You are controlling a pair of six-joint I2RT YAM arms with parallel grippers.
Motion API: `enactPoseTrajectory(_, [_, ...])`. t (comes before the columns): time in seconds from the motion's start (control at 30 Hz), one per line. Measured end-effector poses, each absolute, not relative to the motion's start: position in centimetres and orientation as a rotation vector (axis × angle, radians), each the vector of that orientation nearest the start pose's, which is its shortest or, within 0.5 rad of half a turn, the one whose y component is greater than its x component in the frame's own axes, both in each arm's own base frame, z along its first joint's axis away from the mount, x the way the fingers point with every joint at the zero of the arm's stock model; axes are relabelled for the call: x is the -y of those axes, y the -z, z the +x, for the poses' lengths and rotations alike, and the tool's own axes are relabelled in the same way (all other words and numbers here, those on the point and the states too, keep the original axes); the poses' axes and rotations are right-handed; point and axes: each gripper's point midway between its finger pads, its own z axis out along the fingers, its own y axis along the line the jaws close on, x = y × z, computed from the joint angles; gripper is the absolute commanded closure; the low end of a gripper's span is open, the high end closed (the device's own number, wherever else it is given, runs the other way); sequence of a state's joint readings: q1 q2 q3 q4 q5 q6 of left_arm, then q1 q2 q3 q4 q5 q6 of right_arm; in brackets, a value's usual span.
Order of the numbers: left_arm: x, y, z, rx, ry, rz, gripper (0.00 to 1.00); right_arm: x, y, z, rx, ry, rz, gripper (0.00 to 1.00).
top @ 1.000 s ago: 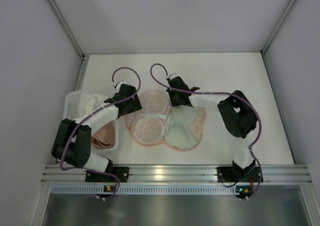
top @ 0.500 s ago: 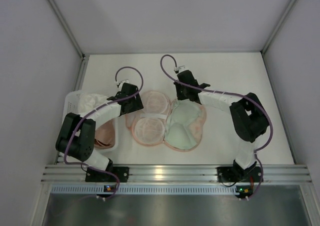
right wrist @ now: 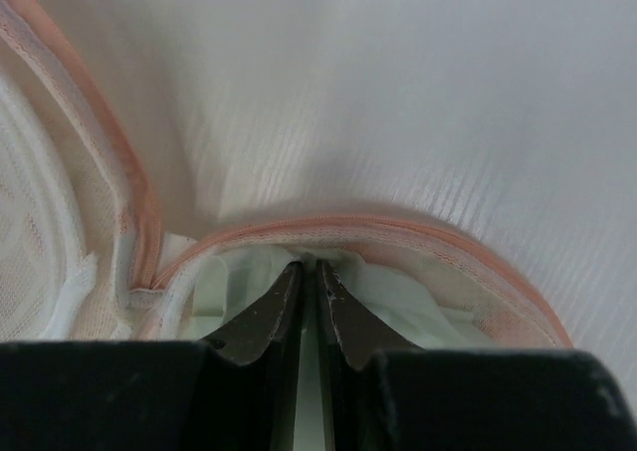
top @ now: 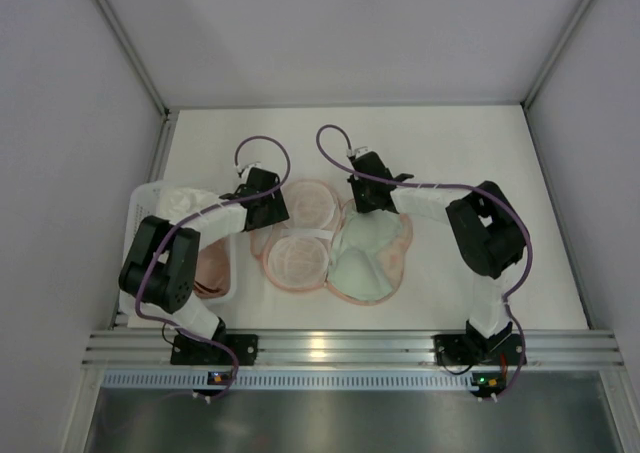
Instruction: Place the bra in the laundry bag and zip it closed
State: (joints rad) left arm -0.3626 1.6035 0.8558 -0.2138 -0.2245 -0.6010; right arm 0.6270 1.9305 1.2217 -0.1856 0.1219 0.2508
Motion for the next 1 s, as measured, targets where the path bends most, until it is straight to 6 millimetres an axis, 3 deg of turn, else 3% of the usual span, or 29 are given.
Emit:
enactPoseTrajectory(0.3, [12.1,-3.1,35.2,-2.455,0.159,-0.369,0.3,-26.1,-3.0,37.6,-2.437,-0.243,-0.422,0.85])
enactPoseTrajectory(0.43, [12.2,-3.6,35.3,-2.449,0.165,-0.336,0.29,-26.6,-4.7,37.3,-2.424,-0.293,-0.431,0.82])
enactPoseTrajectory(0.63, [12.4,-6.7,35.7,-2.389,0.199,-0.258,0.29,-28.1,-12.4,38.5,-2.279,-0.404,-0.398,0.79])
enactPoseTrajectory(0.8, [13.4,-7.6,35.5,-2.396,0.259,-0.136,0.29,-27.5,-17.0,37.7,-2.185,-0.451,-0.373,0.79])
enactPoseTrajectory(0.9, [13.4,-7.2,34.7,-2.435,0.277,-0.107,0.29,-25.9,-17.2,36.2,-2.191,-0.451,-0.351,0.77])
enactPoseTrajectory(1.0, [12.4,-7.5,34.2,-2.439,0.326,-0.139,0.29,-23.5,-15.6,34.3,-2.245,-0.42,-0.322,0.77])
